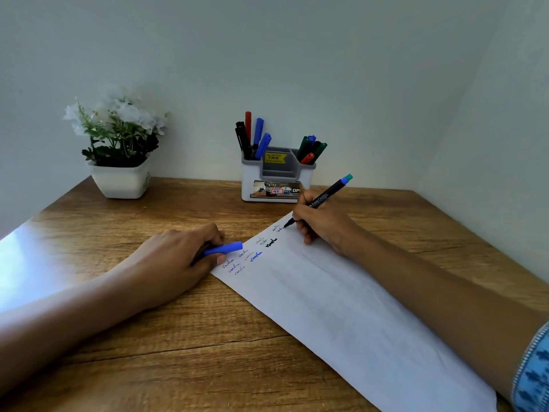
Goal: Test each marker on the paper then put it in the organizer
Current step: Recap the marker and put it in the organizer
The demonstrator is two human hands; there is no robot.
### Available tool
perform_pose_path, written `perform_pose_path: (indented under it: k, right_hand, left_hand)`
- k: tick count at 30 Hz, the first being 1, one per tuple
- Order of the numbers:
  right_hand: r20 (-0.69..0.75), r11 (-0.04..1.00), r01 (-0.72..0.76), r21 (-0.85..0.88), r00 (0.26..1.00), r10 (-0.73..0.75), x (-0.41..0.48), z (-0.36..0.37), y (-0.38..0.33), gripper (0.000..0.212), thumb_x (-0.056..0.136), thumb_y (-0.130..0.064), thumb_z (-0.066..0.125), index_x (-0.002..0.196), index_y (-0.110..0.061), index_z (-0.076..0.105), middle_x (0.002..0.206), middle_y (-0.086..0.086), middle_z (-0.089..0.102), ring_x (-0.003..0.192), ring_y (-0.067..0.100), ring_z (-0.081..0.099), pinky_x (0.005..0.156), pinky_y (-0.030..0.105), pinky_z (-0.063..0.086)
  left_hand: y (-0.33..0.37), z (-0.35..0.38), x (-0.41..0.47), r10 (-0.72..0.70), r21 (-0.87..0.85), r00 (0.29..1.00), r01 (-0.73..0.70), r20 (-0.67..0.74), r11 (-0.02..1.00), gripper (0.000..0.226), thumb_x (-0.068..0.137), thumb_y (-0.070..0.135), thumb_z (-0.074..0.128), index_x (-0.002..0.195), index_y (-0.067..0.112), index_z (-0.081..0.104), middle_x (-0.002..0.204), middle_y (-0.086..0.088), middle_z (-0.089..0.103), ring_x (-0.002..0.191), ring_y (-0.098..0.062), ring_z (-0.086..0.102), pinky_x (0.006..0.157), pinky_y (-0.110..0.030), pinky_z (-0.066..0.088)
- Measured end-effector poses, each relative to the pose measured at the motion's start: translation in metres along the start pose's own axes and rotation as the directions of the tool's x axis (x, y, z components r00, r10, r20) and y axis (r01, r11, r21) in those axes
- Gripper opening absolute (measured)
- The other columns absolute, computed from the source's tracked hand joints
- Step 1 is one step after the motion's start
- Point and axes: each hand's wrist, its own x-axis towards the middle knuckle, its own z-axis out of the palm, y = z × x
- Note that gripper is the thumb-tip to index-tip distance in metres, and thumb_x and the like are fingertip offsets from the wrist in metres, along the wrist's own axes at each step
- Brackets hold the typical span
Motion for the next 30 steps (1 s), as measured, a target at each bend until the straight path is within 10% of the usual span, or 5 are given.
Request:
perform_pose_path:
  k: [7,13,17,20,30]
  right_hand:
    - [0.002,0.999,0.03,-0.032,1.0,-0.03,-0.001,0.0,0.0,0.014,0.084,-0.007,0.056,0.072,-0.01,0.051,0.059,0.008,0.053,0.047,0.014,0.05,0.041,0.023,0.047]
    - [0.075,0.788,0.451,-0.419,0.882,-0.465,-0.011,0.01,0.004,0.015,0.073,-0.009,0.059,0.065,-0.011,0.047,0.055,-0.01,0.046,0.053,0.005,0.04,0.048,0.017,0.031]
    - [-0.047,0.998,0.064,-0.008,0.997,-0.064,-0.003,0.004,0.0,0.021,0.083,-0.005,0.054,0.066,-0.013,0.046,0.056,0.004,0.048,0.046,0.01,0.044,0.039,0.018,0.04]
    - [0.01,0.927,-0.184,0.326,0.982,0.191,0.001,-0.007,-0.003,0.022,0.085,-0.004,0.05,0.065,-0.014,0.047,0.05,0.003,0.049,0.042,0.01,0.044,0.036,0.017,0.037]
    - [0.286,0.947,0.003,0.321,0.953,-0.1,-0.025,-0.002,-0.055,0.013,0.087,-0.006,0.062,0.078,-0.016,0.064,0.069,0.008,0.056,0.051,0.008,0.048,0.047,0.021,0.045]
  left_hand:
    - [-0.001,0.0,-0.001,0.0,-0.001,1.0,0.0,0.003,1.0,0.008,0.091,0.045,0.047,0.089,0.044,0.04,0.13,0.022,0.056,0.105,-0.007,0.06,0.086,-0.028,0.048]
    - [0.0,-0.001,0.0,-0.002,0.002,1.0,0.002,0.004,1.0,0.008,0.092,0.044,0.048,0.095,0.042,0.041,0.134,0.022,0.052,0.11,-0.007,0.059,0.087,-0.027,0.047]
    - [0.001,-0.001,0.0,-0.001,-0.003,1.0,0.001,0.006,1.0,0.009,0.092,0.043,0.048,0.094,0.043,0.04,0.135,0.022,0.051,0.11,-0.007,0.059,0.087,-0.026,0.047]
    - [0.002,-0.001,0.0,-0.003,0.001,1.0,0.003,0.005,1.0,0.009,0.092,0.043,0.048,0.092,0.042,0.039,0.136,0.022,0.05,0.112,-0.007,0.058,0.087,-0.025,0.046]
    - [-0.006,0.002,0.0,-0.046,-0.095,0.997,0.04,-0.069,0.995,0.009,0.09,0.048,0.047,0.094,0.04,0.05,0.109,0.015,0.068,0.092,-0.01,0.063,0.082,-0.036,0.05]
